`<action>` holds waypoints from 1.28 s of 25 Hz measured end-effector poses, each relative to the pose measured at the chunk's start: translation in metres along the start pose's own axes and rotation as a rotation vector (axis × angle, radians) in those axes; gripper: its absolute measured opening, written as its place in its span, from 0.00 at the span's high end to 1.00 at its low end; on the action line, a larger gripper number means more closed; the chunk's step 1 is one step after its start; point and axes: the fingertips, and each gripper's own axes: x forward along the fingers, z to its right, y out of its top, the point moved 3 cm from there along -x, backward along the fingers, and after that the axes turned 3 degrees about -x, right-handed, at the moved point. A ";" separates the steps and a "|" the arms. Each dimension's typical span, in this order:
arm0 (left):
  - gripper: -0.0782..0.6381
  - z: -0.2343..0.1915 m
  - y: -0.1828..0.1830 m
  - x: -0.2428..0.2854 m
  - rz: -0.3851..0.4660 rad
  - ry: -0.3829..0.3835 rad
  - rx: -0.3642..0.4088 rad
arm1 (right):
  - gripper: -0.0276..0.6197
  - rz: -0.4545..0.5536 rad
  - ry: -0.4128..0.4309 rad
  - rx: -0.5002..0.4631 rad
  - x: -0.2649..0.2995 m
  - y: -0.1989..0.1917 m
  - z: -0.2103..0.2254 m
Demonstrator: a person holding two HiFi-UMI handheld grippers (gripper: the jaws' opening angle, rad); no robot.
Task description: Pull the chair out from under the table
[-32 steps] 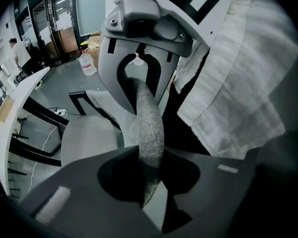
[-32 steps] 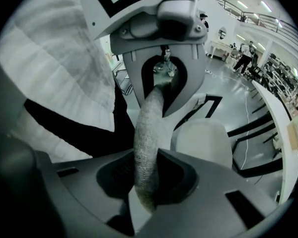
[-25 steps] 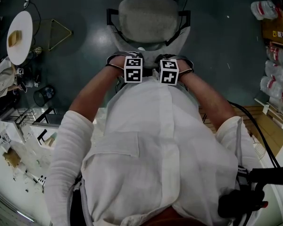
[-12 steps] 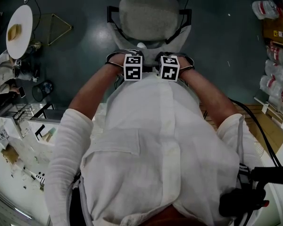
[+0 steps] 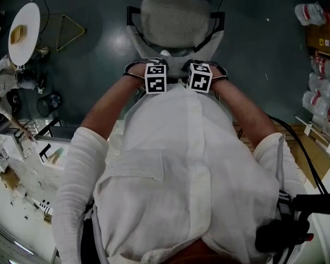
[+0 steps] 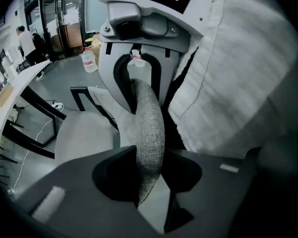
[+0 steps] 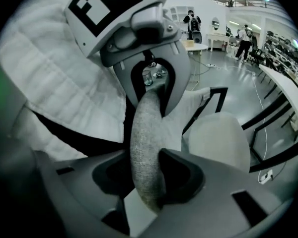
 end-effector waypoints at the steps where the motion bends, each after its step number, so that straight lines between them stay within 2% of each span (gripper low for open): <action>1: 0.72 0.000 0.000 -0.001 0.005 -0.007 -0.009 | 0.74 0.005 0.005 0.005 -0.002 -0.001 0.000; 5: 0.69 0.002 -0.001 -0.014 0.044 -0.043 -0.064 | 0.69 0.042 0.017 0.044 -0.014 -0.004 0.000; 9: 0.65 -0.001 -0.002 -0.040 0.133 -0.059 -0.150 | 0.68 0.091 0.018 0.086 -0.037 -0.005 0.002; 11: 0.65 -0.009 0.002 -0.059 0.225 -0.058 -0.222 | 0.68 0.135 0.006 0.147 -0.051 -0.006 0.007; 14: 0.65 -0.032 0.011 -0.101 0.431 -0.016 -0.378 | 0.68 0.250 -0.066 0.280 -0.083 -0.010 0.027; 17: 0.65 -0.053 0.017 -0.137 0.611 0.035 -0.518 | 0.87 0.387 -0.175 0.418 -0.116 -0.013 0.051; 19: 0.65 -0.060 0.021 -0.152 0.682 0.057 -0.568 | 0.91 0.455 -0.230 0.481 -0.131 -0.015 0.061; 21: 0.66 -0.064 0.029 -0.164 0.717 0.078 -0.591 | 0.92 0.497 -0.267 0.518 -0.145 -0.018 0.065; 23: 0.72 -0.067 0.035 -0.175 0.748 0.103 -0.610 | 0.93 0.520 -0.295 0.535 -0.155 -0.019 0.066; 26: 0.87 -0.066 0.033 -0.186 0.788 0.140 -0.655 | 0.94 0.552 -0.328 0.559 -0.162 -0.013 0.062; 32: 0.88 -0.064 0.042 -0.191 0.792 0.166 -0.705 | 0.95 0.601 -0.373 0.575 -0.180 -0.013 0.062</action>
